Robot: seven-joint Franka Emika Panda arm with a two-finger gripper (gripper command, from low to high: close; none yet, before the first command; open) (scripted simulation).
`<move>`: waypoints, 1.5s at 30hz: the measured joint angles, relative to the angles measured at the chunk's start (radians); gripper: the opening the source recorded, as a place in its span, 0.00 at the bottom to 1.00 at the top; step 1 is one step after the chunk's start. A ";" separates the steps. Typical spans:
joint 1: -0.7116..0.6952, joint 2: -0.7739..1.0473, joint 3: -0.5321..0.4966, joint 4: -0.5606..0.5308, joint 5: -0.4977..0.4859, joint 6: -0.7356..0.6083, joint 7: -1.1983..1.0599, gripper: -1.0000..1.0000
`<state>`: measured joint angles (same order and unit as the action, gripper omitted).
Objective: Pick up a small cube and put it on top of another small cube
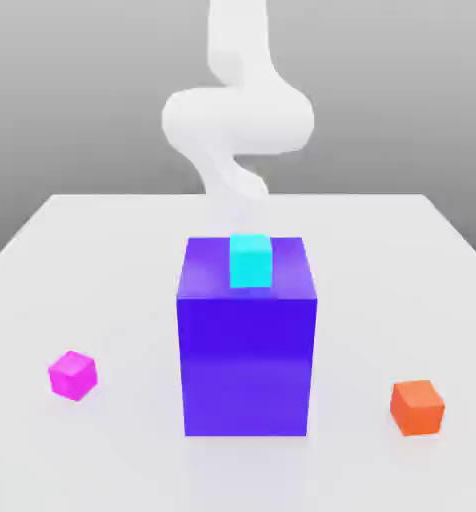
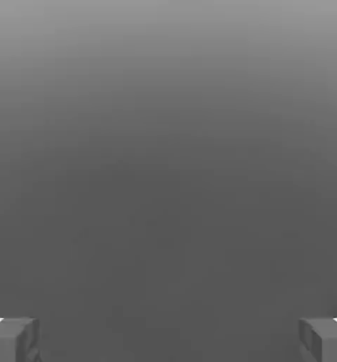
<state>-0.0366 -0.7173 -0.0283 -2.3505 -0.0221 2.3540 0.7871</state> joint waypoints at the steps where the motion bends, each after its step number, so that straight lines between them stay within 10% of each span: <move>1: -0.016 0.040 -0.016 -0.024 -0.011 0.026 -0.006 0.50; 19: -0.270 0.703 -0.332 -0.412 0.030 0.457 -0.260 0.50; 27: -0.476 0.999 -0.105 -0.400 0.326 0.671 -0.502 0.50; 28: -0.499 1.022 -0.079 -0.395 0.339 0.689 -0.513 0.00; 45: -0.408 0.822 -0.216 -0.353 0.095 0.449 -0.250 0.00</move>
<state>-0.4441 0.1042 -0.2440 -2.7037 0.0732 2.8031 0.5371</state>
